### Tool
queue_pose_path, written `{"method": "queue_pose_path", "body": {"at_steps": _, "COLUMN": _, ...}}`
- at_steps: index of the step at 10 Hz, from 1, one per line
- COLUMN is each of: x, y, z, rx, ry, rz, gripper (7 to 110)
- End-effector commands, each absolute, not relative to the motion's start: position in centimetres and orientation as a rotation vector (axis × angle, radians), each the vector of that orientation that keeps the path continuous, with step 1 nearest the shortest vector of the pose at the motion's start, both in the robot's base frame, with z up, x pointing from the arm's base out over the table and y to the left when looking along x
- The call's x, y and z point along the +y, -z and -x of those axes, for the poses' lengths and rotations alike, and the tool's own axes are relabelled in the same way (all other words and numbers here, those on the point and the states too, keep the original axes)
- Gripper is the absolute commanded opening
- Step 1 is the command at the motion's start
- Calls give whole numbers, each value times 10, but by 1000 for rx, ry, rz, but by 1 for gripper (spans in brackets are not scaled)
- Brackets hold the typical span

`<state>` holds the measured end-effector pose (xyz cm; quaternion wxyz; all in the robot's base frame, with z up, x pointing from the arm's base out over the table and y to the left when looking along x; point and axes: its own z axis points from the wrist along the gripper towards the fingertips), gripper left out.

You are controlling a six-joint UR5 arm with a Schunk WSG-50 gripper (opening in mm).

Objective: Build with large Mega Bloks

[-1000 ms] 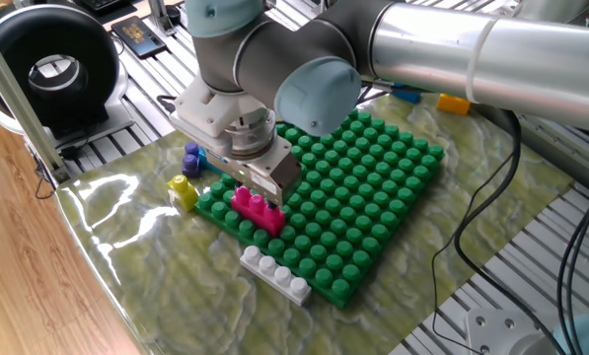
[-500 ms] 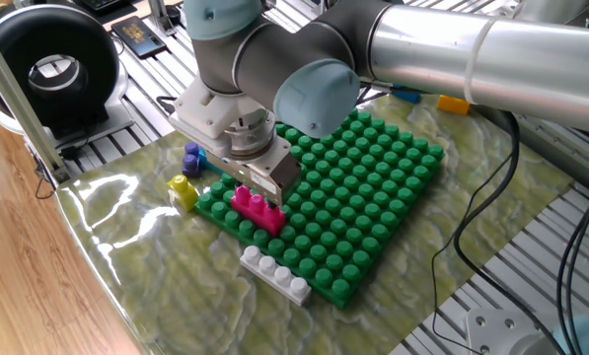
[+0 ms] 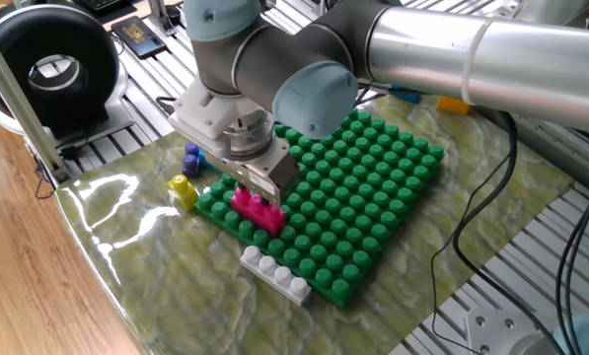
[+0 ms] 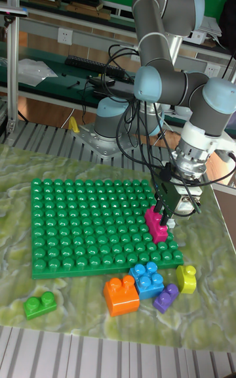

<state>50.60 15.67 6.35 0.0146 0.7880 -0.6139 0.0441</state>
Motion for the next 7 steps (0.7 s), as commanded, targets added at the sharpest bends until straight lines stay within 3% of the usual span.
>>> {"method": "queue_pose_path", "body": {"at_steps": 1, "x": 158, "y": -63, "z": -497, "rx": -1899, "ry": -78, "rz": -2437, "gripper": 44}}
{"method": "queue_pose_path", "body": {"at_steps": 3, "x": 159, "y": -64, "z": -492, "rx": -1884, "ry": -42, "rz": -2434, "gripper": 44}}
{"method": "queue_pose_path", "body": {"at_steps": 4, "x": 159, "y": -67, "z": -491, "rx": -1873, "ry": -30, "rz": -2435, "gripper": 66}}
{"method": "queue_pose_path", "body": {"at_steps": 7, "x": 157, "y": -82, "z": -485, "rx": -1787, "ry": 4, "rz": -2465, "gripper": 66}}
